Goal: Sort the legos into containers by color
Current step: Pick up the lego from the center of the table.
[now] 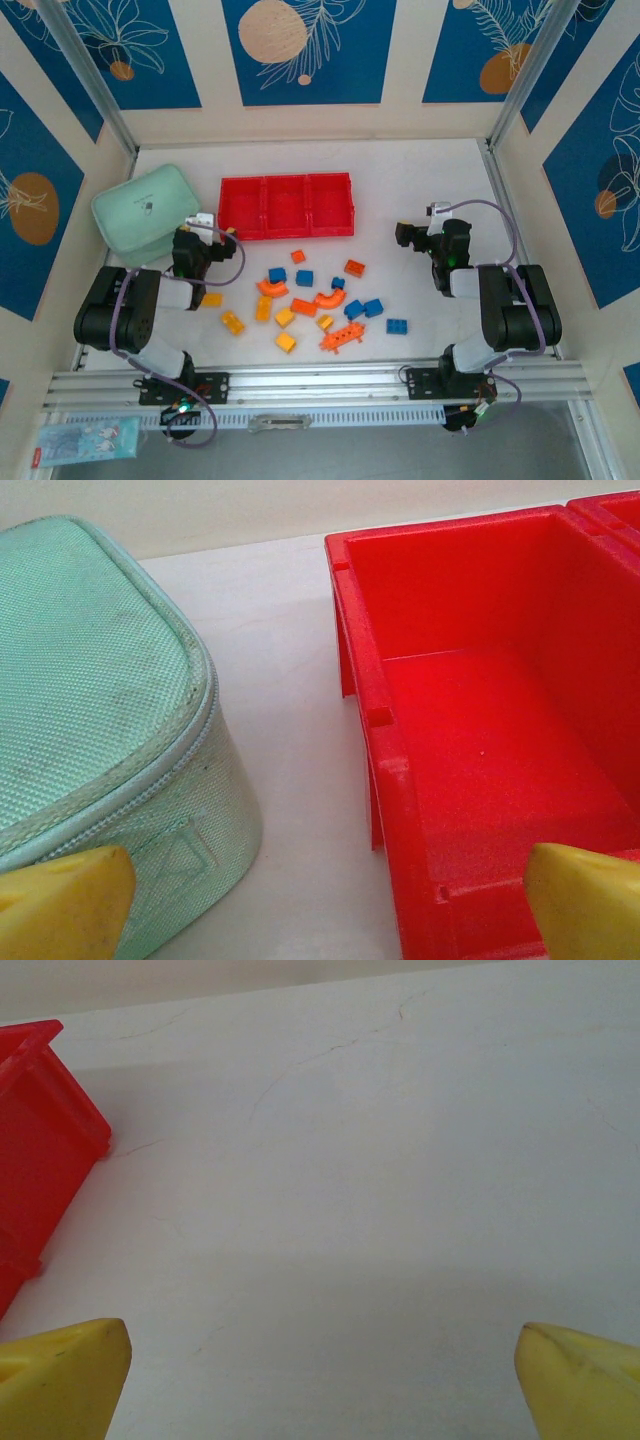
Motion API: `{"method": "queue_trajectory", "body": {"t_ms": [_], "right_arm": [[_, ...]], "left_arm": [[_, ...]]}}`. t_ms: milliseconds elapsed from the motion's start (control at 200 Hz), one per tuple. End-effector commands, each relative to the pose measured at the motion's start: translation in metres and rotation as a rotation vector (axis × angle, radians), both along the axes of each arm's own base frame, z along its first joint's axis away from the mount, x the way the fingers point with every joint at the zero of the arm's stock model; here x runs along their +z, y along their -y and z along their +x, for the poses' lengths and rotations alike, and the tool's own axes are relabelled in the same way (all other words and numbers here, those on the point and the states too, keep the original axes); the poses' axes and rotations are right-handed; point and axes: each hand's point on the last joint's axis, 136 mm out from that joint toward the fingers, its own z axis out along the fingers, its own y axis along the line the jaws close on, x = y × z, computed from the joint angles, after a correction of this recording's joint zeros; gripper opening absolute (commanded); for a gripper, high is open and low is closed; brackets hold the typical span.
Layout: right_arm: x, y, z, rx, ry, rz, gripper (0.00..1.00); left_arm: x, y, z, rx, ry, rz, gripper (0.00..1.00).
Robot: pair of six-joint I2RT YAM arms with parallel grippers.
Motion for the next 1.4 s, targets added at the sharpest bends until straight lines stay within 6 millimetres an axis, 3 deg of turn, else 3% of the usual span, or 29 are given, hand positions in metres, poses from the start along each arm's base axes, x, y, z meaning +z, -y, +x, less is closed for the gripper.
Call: {"method": "queue_trajectory", "body": {"t_ms": [0, 260, 490, 660, 880, 975, 1065, 1235, 1395], "right_arm": [[0.008, -0.002, 0.004, 0.024, 0.034, -0.003, 0.99], [0.011, -0.004, 0.002, 0.029, 0.041, -0.001, 0.99], [0.032, 0.000, -0.007, 0.006, 0.062, 0.005, 0.99], [0.054, 0.004, -0.013, -0.007, 0.057, 0.043, 0.99], [0.095, 0.018, -0.022, -0.100, 0.061, 0.233, 0.99], [0.095, 0.031, -0.030, -0.253, -0.048, 0.388, 0.99], [0.086, 0.027, -0.036, -0.263, -0.115, 0.436, 0.99], [0.083, 0.004, -0.039, -0.186, -0.206, 0.493, 0.99], [0.084, -0.031, -0.041, -0.082, -0.326, 0.485, 0.99]], "left_arm": [[0.006, -0.009, 0.006, 0.030, 0.015, 0.010, 0.99], [0.010, -0.018, 0.002, 0.086, 0.043, 0.007, 0.99], [0.034, -0.025, -0.011, 0.125, 0.076, -0.001, 0.99], [0.046, -0.030, -0.024, 0.174, -0.008, -0.056, 0.99], [0.073, -0.026, -0.039, 0.180, -0.021, -0.166, 0.99], [0.082, -0.028, -0.047, 0.229, -0.016, -0.272, 0.99], [0.081, -0.032, -0.056, 0.280, -0.001, -0.367, 0.99], [0.086, -0.021, -0.068, 0.243, -0.034, -0.466, 0.99], [0.088, -0.007, -0.079, 0.208, -0.125, -0.537, 0.99]]}}
